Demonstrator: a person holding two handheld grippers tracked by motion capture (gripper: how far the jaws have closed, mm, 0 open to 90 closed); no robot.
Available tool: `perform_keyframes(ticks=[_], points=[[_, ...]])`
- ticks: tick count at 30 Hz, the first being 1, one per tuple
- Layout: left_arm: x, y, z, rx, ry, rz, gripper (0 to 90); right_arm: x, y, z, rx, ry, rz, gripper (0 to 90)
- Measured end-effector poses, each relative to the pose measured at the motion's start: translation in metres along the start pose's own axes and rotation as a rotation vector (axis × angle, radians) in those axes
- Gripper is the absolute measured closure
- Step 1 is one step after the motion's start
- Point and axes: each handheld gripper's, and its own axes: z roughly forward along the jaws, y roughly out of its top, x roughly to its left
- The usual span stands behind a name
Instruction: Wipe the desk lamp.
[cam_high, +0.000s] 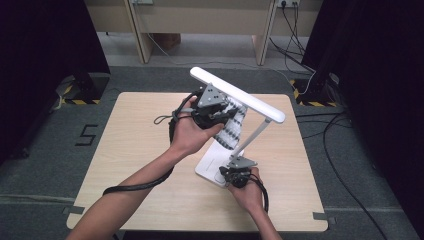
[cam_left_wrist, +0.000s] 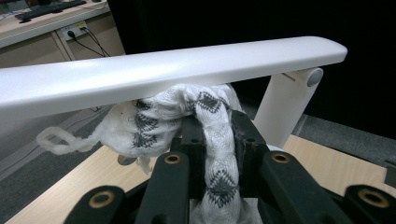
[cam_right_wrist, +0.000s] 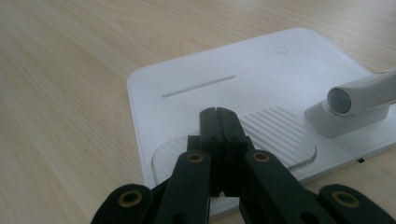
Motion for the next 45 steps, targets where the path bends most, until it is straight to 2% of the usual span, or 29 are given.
perform_keyframes(ticks=[31, 45], points=[[-0.022, 0.006, 0.01, 0.013, -0.039, 0.038, 76.7, 0.0, -0.001, 0.0, -0.002, 0.0, 0.005, 90.0], [-0.032, 0.01, 0.018, 0.026, -0.069, 0.047, 76.7, 0.0, -0.001, 0.0, -0.002, 0.0, 0.005, 90.0]])
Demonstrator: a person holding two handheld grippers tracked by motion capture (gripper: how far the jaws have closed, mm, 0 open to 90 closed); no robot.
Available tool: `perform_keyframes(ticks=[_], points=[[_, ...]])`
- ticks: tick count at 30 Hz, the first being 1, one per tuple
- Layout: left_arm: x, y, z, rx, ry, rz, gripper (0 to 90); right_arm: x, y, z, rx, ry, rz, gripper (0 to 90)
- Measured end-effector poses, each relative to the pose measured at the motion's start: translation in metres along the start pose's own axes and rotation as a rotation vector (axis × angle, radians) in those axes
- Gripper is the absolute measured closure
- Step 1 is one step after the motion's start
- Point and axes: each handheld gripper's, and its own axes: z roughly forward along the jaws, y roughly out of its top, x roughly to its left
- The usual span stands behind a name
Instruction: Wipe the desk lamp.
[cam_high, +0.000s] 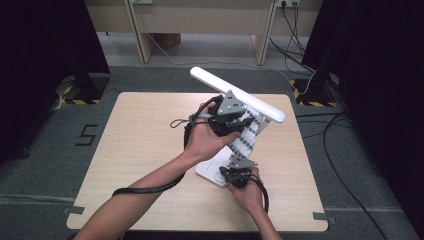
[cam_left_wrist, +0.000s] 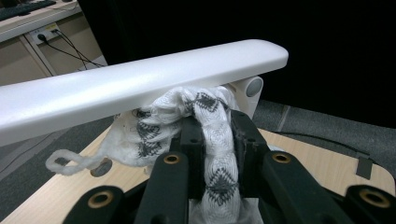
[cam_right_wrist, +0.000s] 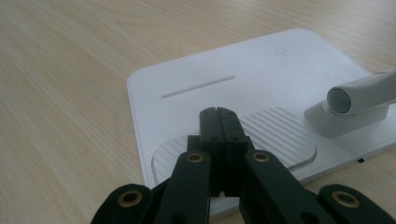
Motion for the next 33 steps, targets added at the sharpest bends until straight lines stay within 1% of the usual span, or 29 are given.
perform_keyframes(ticks=[3, 12, 23, 33], points=[[-0.0008, 0.001, 0.0019, 0.001, -0.008, -0.004, 76.7, 0.0001, 0.0001, 0.0, 0.001, 0.0, 0.002, 90.0], [-0.0009, 0.0022, 0.0056, 0.004, -0.014, -0.018, 76.8, -0.0006, -0.0006, -0.0006, -0.001, 0.001, -0.002, 90.0], [-0.0027, 0.0038, 0.0096, 0.017, -0.016, -0.011, 76.8, -0.0007, -0.0005, -0.0007, 0.0, 0.001, 0.0, 90.0], [-0.0031, 0.0038, 0.0102, 0.018, -0.014, -0.007, 76.8, -0.0008, -0.0011, -0.0008, -0.004, 0.001, 0.002, 90.0]])
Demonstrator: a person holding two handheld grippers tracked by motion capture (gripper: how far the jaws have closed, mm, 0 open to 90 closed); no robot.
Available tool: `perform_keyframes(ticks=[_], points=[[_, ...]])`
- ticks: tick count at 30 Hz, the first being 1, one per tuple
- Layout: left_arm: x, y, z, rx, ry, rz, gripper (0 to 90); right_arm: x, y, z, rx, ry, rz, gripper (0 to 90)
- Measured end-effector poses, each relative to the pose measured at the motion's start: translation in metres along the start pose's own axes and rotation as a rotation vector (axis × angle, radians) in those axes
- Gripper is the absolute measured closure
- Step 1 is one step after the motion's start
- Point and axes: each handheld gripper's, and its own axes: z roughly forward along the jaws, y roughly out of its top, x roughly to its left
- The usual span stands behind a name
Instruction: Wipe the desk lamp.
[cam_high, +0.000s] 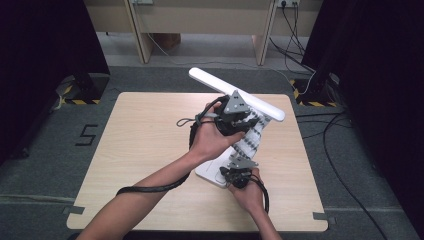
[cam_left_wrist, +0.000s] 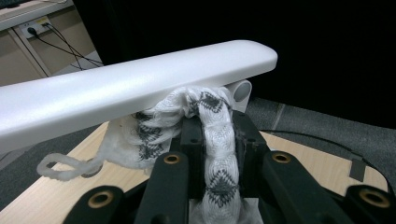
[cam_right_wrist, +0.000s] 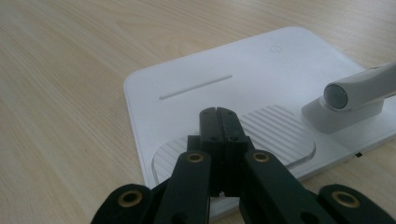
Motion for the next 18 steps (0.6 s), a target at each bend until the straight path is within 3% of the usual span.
perform_keyframes(ticks=[18], points=[[-0.0021, -0.0059, 0.0081, 0.003, 0.005, 0.022, 76.7, 0.0003, -0.0007, -0.0004, 0.0, -0.001, 0.007, 90.0]])
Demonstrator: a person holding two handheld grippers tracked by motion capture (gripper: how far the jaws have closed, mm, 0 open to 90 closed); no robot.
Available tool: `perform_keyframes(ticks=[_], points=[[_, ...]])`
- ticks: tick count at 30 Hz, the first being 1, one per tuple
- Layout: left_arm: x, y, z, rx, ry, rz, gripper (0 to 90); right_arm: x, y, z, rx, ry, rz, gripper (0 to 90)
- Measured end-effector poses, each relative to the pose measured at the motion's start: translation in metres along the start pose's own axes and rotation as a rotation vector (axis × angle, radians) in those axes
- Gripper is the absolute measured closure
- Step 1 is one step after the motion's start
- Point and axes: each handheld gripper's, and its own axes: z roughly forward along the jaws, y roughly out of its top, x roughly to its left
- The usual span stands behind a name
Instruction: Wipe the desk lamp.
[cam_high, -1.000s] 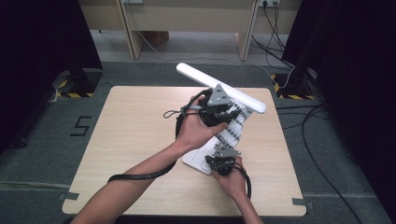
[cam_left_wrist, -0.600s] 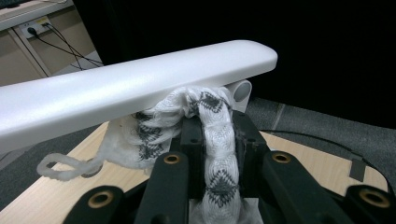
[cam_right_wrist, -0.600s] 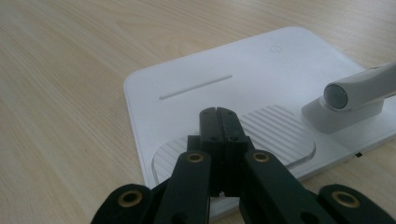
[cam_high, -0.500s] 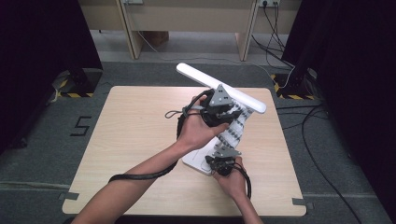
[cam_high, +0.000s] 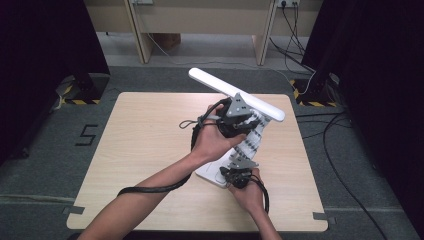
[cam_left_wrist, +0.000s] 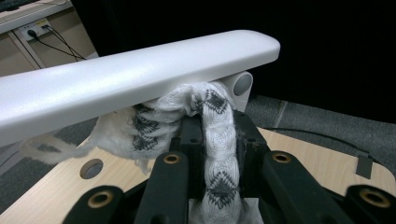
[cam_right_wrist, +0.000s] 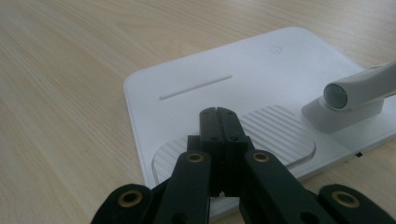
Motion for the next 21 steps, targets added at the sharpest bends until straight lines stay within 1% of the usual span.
perform_keyframes(ticks=[8, 13, 17, 21], points=[[-0.002, -0.003, 0.003, 0.009, 0.008, 0.019, 76.7, 0.0, 0.0, 0.0, -0.001, -0.001, 0.0, 90.0], [-0.003, -0.005, 0.005, 0.004, 0.011, 0.016, 76.6, 0.0, 0.0, 0.0, -0.002, -0.001, 0.0, 90.0], [-0.003, -0.008, 0.008, 0.009, 0.014, 0.019, 76.6, 0.0, 0.0, 0.0, -0.002, -0.001, 0.0, 90.0], [-0.003, -0.011, 0.009, 0.003, 0.014, 0.011, 76.6, 0.0, -0.001, 0.0, -0.001, -0.001, 0.002, 90.0]])
